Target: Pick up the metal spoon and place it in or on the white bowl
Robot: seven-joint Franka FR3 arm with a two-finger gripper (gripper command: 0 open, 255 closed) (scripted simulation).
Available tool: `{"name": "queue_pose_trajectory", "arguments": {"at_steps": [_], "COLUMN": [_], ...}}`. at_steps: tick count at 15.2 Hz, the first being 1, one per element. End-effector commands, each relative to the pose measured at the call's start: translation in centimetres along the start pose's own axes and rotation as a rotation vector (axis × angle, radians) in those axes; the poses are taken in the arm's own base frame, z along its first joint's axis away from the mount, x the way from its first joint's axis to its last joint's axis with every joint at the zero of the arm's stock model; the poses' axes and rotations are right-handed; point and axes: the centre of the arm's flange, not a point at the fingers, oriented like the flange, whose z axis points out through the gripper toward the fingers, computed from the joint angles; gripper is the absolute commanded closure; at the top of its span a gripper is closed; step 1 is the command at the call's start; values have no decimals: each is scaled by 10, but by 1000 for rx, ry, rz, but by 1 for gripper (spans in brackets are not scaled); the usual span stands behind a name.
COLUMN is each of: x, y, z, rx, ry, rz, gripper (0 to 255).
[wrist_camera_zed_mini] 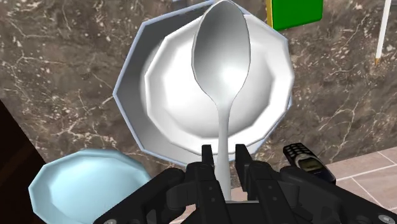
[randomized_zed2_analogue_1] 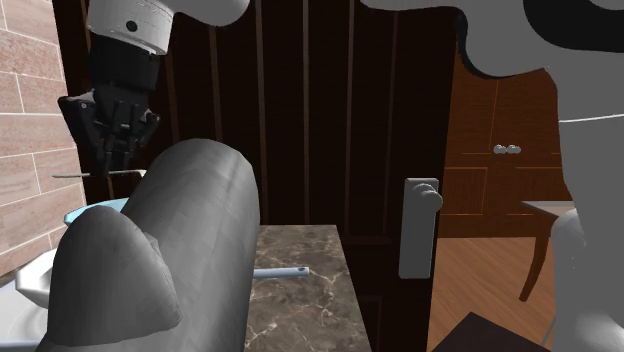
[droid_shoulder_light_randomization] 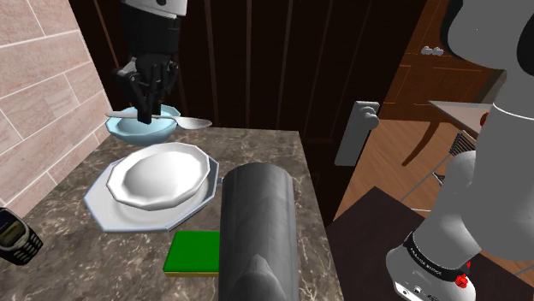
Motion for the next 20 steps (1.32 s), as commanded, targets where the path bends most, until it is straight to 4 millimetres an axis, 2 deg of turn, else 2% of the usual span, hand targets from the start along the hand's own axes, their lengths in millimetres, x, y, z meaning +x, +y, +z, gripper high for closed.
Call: {"name": "queue_pose_trajectory", "arguments": {"at_steps": [1, 2, 17, 20], "x": [16, 22, 4, 3], "y": [-21, -28, -19, -18], "z": [5, 7, 84, 87], "rx": [0, 0, 0, 0], "ry": [1, 1, 1, 1], "rz": [2, 2, 2, 2], "gripper": [255, 255, 255, 255]}}
